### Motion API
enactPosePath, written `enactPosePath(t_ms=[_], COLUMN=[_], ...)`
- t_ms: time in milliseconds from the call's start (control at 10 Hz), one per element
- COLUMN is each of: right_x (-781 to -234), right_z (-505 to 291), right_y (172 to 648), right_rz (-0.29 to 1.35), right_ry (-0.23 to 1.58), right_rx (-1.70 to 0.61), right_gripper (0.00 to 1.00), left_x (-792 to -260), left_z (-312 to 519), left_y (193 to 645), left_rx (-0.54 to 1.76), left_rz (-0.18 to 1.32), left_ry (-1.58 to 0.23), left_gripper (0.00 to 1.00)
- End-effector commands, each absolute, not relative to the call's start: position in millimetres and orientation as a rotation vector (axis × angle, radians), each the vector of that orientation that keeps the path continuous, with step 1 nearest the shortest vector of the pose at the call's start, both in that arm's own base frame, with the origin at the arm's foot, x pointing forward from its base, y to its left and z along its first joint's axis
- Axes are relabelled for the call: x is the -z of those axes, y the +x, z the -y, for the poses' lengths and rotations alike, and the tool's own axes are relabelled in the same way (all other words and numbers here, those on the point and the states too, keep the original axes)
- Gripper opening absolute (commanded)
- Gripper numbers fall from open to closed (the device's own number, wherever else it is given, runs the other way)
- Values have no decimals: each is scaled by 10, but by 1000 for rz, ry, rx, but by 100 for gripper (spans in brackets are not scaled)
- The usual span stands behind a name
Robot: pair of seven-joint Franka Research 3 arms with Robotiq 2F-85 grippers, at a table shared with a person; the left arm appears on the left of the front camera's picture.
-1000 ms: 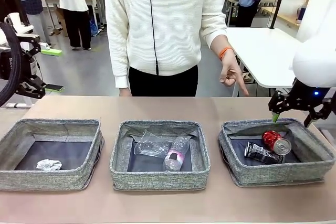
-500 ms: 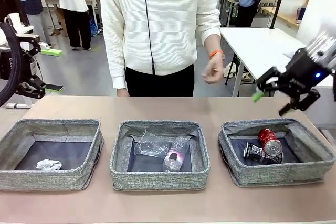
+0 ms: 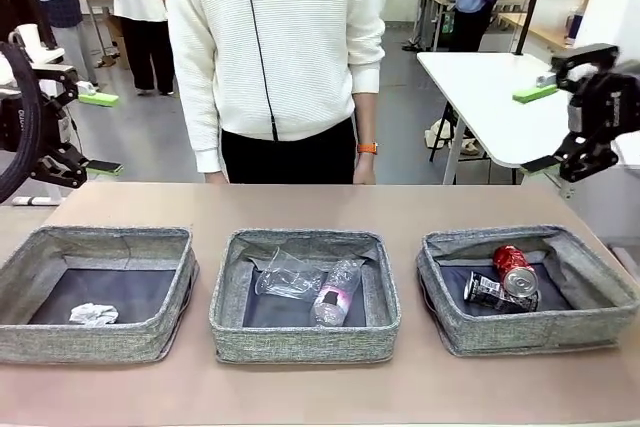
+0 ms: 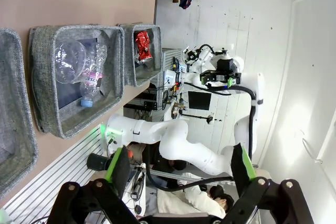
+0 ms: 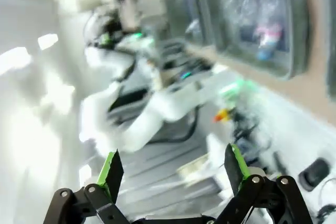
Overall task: Sort the waste into the appropriate baskets.
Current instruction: Place the picked waste into the Fabric basket indicated by the person.
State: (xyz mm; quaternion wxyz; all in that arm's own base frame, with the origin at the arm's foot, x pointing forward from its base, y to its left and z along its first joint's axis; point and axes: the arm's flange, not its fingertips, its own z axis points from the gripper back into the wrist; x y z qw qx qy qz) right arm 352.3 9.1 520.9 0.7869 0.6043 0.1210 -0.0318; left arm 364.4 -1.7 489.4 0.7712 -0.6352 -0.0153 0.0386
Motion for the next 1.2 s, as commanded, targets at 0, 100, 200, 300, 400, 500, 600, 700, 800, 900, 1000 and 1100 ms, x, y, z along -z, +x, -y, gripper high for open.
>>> enactPosePath(t_ms=[0,100,200,300,400,500,600,700,800,900,1000,1100], right_x=[-5385,-5385,-5385,-5385,-5385,-5385,-5385,-5385,-5385,-5385,-5385,-5385], right_z=[-181,-181,-181,-181,-181,-181,-181,-181,-181,-181,-181,-181], right_y=[3489,3489,3489,3489,3489,3489,3489,3489,3489,3489,3489,3489], right_rz=[-148,-148,-148,-148,-148,-148,-148,-148,-148,-148,-148,-148], right_ry=[1172,1172,1172,1172,1172,1172,1172,1172,1172,1172,1172,1172], right_rx=[56,56,56,56,56,56,56,56,56,56,56,56], right_gripper=[100,100,100,100,100,100,100,100,100,100,100,100], left_x=[-4909,-4909,-4909,-4909,-4909,-4909,-4909,-4909,-4909,-4909,-4909,-4909], left_z=[26,26,26,26,26,26,26,26,26,26,26,26], left_y=[3647,3647,3647,3647,3647,3647,3647,3647,3647,3647,3647,3647], left_rx=[-71,-71,-71,-71,-71,-71,-71,-71,-71,-71,-71,-71], left_rz=[51,51,51,51,51,51,51,51,51,51,51,51], left_ry=[-1401,-1401,-1401,-1401,-1401,-1401,-1401,-1401,-1401,-1401,-1401,-1401], left_gripper=[100,100,100,100,100,100,100,100,100,100,100,100])
